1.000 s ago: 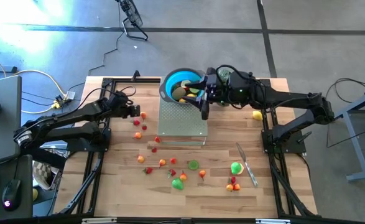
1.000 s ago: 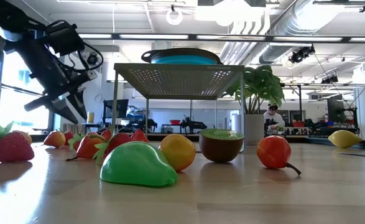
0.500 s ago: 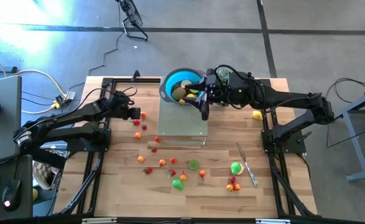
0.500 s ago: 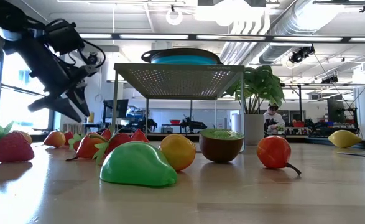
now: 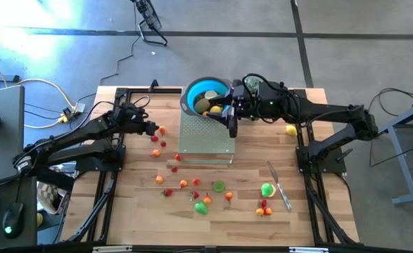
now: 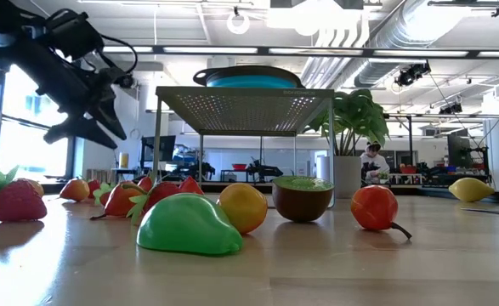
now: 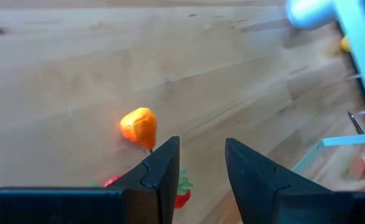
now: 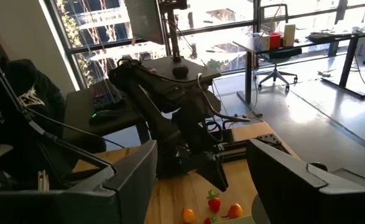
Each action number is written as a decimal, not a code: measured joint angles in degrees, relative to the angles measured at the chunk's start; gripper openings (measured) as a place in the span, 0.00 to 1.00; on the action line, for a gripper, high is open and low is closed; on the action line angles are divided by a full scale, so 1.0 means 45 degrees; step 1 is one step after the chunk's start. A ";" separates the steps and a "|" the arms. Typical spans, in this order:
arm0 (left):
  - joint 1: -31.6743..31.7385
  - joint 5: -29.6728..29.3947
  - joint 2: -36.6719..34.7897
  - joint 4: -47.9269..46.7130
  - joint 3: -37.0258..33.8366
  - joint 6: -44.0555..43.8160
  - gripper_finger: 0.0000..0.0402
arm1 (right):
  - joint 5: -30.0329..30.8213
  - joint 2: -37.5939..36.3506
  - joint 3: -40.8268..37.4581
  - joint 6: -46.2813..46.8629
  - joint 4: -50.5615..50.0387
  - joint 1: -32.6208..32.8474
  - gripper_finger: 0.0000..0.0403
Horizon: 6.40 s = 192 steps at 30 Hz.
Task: Pick & Place Fruit
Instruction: Put the red strawberry in the blue bowl on the shelf
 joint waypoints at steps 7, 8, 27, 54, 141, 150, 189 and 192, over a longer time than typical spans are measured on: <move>0.0001 0.0008 -0.0475 -0.0192 0.0000 0.1158 0.32 | 0.0005 0.0000 0.0000 -0.0020 0.0005 0.0000 0.59; 0.0004 0.0010 -0.0471 -0.0198 0.0000 0.1261 0.32 | 0.0005 0.0000 0.0000 -0.0024 0.0005 0.0000 0.59; -0.0001 0.1008 -0.0456 0.0046 0.0000 0.1410 0.32 | 0.0010 -0.0005 0.0000 -0.0029 0.0352 0.0000 0.59; -0.0006 0.4181 -0.0548 -0.1501 0.0619 0.2109 0.32 | 0.0010 -0.0010 0.0000 -0.0029 0.0486 -0.0004 0.59; -0.2080 -0.2501 0.7715 -0.1863 0.1951 0.4052 0.43 | 0.0010 -0.0010 0.0005 -0.0364 0.0369 0.0000 0.59; -0.2080 -0.2165 0.7723 -0.0577 0.1962 0.4008 0.43 | 0.0010 -0.0010 0.0005 -0.0364 0.0369 0.0000 0.59; -0.2075 -0.2045 0.5826 -0.2798 0.1957 0.4043 0.31 | 0.0009 -0.0010 0.0005 -0.0369 -0.0029 0.0000 0.59; -0.2075 -0.2039 0.4813 -0.2986 0.1957 0.3864 0.31 | 0.0005 -0.0010 0.0005 -0.0369 -0.0029 -0.0005 0.59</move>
